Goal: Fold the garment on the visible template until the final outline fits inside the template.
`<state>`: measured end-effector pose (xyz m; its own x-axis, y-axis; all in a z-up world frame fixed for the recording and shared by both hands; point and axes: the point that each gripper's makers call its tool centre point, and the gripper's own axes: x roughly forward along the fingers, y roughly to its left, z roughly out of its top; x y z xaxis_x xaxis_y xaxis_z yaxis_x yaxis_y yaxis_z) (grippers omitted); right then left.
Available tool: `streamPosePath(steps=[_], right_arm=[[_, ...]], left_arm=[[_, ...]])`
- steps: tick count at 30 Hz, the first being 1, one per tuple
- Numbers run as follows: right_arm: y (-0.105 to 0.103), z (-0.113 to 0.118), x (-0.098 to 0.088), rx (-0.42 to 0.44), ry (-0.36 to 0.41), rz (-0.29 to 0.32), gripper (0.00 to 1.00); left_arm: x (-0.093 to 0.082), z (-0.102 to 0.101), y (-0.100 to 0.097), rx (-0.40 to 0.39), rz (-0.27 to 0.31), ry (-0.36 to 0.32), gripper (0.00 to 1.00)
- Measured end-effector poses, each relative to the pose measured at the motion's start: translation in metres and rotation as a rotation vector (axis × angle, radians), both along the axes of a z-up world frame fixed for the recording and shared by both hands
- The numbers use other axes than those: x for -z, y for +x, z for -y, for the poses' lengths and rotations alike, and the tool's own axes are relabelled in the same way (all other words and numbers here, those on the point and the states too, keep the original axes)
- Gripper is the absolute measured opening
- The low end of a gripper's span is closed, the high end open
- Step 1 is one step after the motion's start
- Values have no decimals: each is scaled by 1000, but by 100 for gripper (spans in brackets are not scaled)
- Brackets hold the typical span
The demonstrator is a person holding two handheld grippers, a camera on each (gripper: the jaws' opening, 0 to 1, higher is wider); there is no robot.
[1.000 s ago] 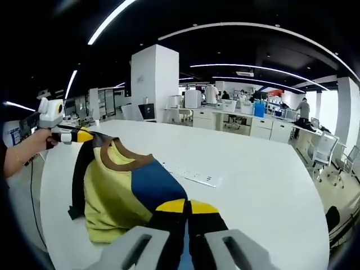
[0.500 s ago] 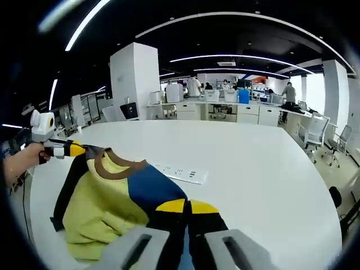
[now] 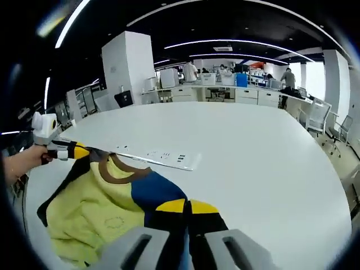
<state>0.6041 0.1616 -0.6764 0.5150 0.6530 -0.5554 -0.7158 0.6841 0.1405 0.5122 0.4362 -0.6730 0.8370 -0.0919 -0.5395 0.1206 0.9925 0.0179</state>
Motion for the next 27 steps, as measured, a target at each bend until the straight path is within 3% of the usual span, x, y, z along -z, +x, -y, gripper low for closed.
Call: streamPosePath(steps=[10, 19, 21, 24, 27], right_arm=[[13, -1, 20, 30, -17, -27, 0], [10, -2, 31, 77, -37, -71, 0], [8, -3, 33, 74, -48, -82, 0], [10, 0, 30, 112, -50, -87, 0], [7, 3, 18, 166, 3, -115, 13]], left_arm=[[26, -3, 1, -8, -66, 9, 0], [36, -14, 0, -82, -111, 9, 5], [34, -10, -2, -106, -110, -46, 5], [29, -11, -7, -105, -110, -10, 10], [21, -17, -11, -135, -103, -24, 18]])
